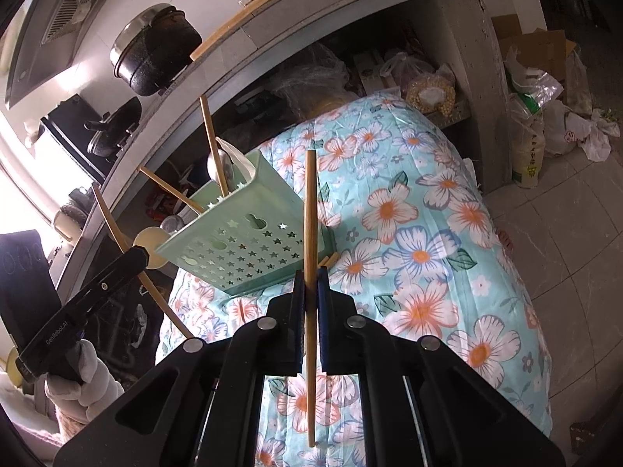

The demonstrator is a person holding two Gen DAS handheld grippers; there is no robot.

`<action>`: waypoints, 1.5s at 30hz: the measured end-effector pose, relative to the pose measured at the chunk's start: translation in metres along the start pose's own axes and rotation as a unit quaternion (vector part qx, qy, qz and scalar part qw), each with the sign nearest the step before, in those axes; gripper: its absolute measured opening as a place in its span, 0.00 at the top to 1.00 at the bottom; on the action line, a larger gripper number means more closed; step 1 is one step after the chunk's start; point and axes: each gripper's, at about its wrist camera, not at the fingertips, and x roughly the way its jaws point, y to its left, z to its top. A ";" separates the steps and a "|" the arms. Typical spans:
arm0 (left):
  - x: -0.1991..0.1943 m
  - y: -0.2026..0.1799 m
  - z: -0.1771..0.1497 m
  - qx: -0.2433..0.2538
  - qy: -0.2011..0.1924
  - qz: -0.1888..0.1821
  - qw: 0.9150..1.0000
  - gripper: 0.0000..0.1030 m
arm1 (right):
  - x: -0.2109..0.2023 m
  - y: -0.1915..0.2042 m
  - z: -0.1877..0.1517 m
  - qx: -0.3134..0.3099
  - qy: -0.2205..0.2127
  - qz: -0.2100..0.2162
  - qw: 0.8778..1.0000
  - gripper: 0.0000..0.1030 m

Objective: Organize utensils
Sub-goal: 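Lift the held chopsticks with both grippers up toward the green holder, then lower both chopsticks into the green holder and open both grippers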

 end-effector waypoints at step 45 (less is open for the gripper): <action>0.008 0.079 0.079 -0.014 -0.133 0.092 0.987 0.95 | 0.038 0.130 0.175 -0.161 -0.106 0.119 0.974 0.94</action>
